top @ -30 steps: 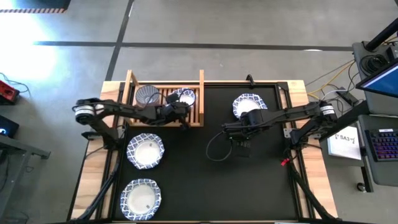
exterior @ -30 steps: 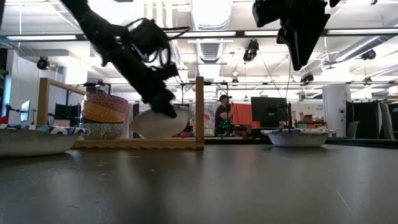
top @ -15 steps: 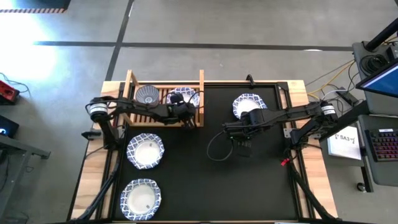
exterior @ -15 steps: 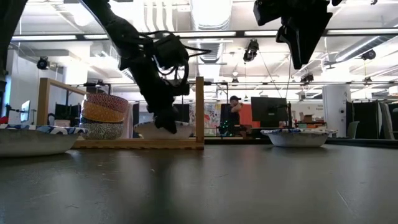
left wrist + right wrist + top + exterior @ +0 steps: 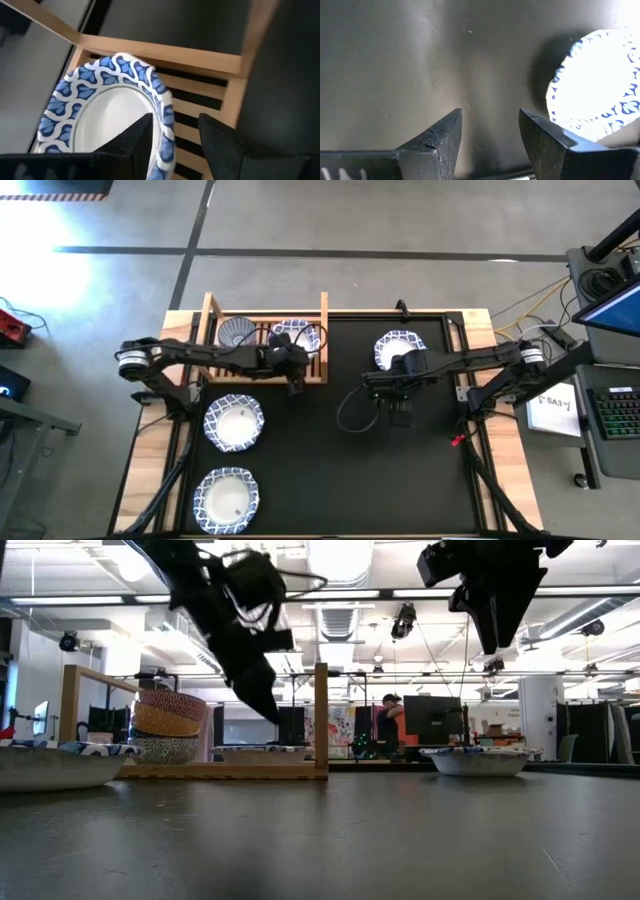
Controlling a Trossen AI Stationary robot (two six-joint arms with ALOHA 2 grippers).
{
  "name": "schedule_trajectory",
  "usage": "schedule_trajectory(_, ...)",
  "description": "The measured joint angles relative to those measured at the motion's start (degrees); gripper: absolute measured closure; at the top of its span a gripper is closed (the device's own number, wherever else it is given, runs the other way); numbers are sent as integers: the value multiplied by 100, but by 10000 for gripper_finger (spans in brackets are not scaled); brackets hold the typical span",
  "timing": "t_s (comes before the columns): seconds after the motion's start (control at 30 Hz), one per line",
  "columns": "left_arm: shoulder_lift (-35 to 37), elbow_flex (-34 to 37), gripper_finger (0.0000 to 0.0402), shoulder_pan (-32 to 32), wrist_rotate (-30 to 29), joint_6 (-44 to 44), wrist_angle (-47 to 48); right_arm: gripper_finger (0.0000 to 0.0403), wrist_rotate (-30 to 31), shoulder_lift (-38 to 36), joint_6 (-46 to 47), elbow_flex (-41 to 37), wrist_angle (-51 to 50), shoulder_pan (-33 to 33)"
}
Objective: Place and stack bowls onto a shelf
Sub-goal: Stack the white bowl on top of the white bowl on the shelf
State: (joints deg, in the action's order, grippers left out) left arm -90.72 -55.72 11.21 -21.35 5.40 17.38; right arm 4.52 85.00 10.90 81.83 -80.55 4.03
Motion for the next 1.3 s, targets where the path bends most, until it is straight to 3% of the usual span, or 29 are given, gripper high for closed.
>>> schedule_trajectory(0.17, 464, 0, 260, -457, 247, -233, 331, 218, -1, -511, 129, -555, 320, -353)
schedule_trajectory(0.4, 1095, 4, 260, -1518, 798, -699, 273, 218, 9, -1381, 529, -1878, 1577, -669)
schedule_trajectory(0.47, 1236, 4, 260, -1827, 794, -851, 158, 218, 244, -1524, 648, -2211, 1854, -692)
schedule_trajectory(0.53, 1357, 4, 260, -2125, 687, -1037, -19, 218, 845, -1570, 783, -2473, 2034, -696)
schedule_trajectory(0.67, 1500, 4, 260, -2650, 169, -1097, -388, 218, 1621, -1481, 978, -2806, 2150, -863)
schedule_trajectory(0.87, 1698, 4, 260, -2974, -70, -1171, -646, 218, 1448, -1126, 863, -3013, 2713, -1193)
schedule_trajectory(1.3, 1724, 4, 260, -2994, -83, -1214, -674, 218, 1451, -168, 599, -3037, 3178, -1848)
